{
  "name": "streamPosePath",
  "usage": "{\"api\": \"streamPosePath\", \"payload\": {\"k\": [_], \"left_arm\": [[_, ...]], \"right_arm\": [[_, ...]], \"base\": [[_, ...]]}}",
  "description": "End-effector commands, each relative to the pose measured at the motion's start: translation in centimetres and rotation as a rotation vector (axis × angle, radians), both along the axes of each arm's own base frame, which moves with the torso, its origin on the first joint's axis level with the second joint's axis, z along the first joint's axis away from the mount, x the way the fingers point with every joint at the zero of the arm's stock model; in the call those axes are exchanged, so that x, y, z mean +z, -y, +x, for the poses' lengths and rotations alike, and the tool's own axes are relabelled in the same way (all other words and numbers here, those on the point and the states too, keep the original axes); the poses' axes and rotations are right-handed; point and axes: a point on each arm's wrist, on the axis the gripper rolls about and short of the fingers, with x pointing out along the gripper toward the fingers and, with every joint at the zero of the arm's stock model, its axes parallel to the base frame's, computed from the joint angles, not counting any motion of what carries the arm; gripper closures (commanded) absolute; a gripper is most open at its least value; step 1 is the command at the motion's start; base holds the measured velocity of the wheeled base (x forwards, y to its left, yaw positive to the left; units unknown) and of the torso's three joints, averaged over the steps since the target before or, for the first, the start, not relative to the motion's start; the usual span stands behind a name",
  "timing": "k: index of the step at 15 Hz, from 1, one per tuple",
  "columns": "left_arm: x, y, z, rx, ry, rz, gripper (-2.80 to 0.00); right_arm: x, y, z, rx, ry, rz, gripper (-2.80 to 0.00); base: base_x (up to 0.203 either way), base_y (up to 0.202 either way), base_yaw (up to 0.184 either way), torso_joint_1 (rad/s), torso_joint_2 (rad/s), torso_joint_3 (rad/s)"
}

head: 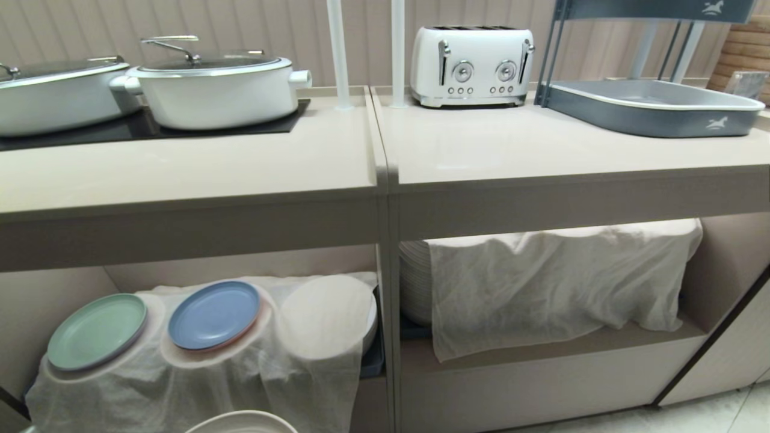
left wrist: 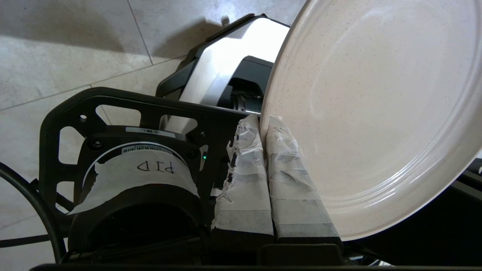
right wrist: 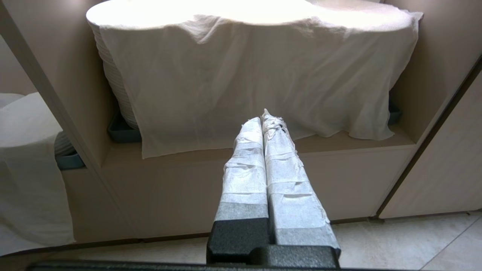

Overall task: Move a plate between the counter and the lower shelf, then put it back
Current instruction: Put the plate in the cupboard

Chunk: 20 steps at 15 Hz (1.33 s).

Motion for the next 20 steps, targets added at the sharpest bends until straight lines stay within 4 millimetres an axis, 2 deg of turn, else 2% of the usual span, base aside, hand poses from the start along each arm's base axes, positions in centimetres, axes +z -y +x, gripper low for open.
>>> {"api": "streamPosePath", "payload": {"k": [1, 12, 20], "left_arm": [[0.0, 0.0, 0.01, 0.0, -0.001, -0.002, 0.0], [-0.16, 0.03, -0.17, 0.002, -0.007, -0.003, 0.0], [0.02, 0.0, -0.03, 0.002, 0.002, -0.001, 0.0]], "right_arm": [[0.0, 0.0, 0.0, 0.0, 0.0, 0.0, 0.0], [0.0, 0.0, 0.0, 0.0, 0.0, 0.0, 0.0], [0.0, 0.0, 0.0, 0.0, 0.0, 0.0, 0.0]], "base": [[0.0, 0.0, 0.0, -0.195, 0.49, 0.291], [0.0, 0.0, 0.0, -0.144, 0.44, 0.292], [0.0, 0.0, 0.0, -0.007, 0.04, 0.032]]}}
